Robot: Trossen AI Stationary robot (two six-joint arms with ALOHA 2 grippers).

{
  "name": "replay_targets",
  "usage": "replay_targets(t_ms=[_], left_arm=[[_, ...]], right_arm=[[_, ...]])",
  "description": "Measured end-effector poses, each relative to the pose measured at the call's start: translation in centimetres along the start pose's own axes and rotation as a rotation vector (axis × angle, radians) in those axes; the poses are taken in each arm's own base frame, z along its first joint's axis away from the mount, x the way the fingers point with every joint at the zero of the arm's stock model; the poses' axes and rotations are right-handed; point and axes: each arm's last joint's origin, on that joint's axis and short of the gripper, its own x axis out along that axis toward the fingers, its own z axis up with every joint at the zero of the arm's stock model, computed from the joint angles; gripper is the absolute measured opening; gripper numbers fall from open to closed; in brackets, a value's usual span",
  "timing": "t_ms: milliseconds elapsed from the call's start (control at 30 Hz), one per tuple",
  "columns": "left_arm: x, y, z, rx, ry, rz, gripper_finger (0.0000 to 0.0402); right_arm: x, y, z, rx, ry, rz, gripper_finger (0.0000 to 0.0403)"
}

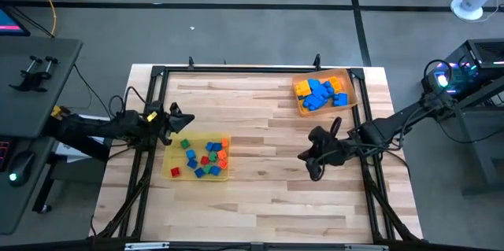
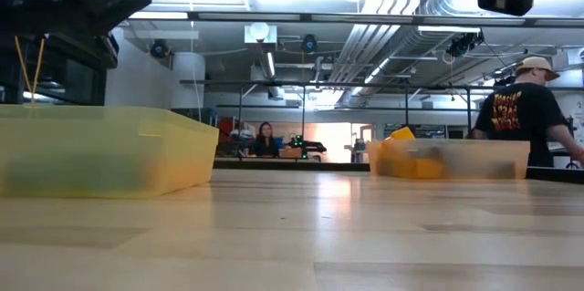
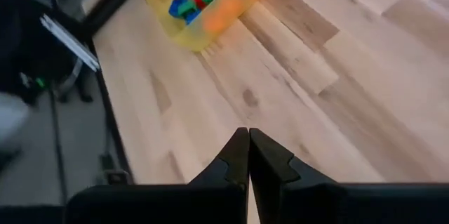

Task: Sort blocks by size
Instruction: Return to Home Position

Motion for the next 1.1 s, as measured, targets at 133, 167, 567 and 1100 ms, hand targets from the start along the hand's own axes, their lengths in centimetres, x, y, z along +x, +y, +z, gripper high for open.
replay_targets(t_ms=[133,167,567,1100], left_arm=[[0.0,0.0,0.0,0.001,0.005,0.003,0.0000],[0.0,0.0,-0.1,0.002,0.007,0.004,0.0000],[0.0,0.1,-0.1,0.002,0.009,0.006,0.0000],[0.0,0.1,-0.1,0.002,0.009,0.006,0.0000]], right_arm=[[0.4,-0.8,1.0,-0.144,0.012,-0.023,0.0000],[0.6,-1.1,1.5,-0.188,0.021,-0.024,0.0000],[5.0,-10.4,5.3,-0.329,-0.005,0.396,0.0000],[-0.5,-14.6,-1.1,-0.174,-0.425,0.454,0.0000]])
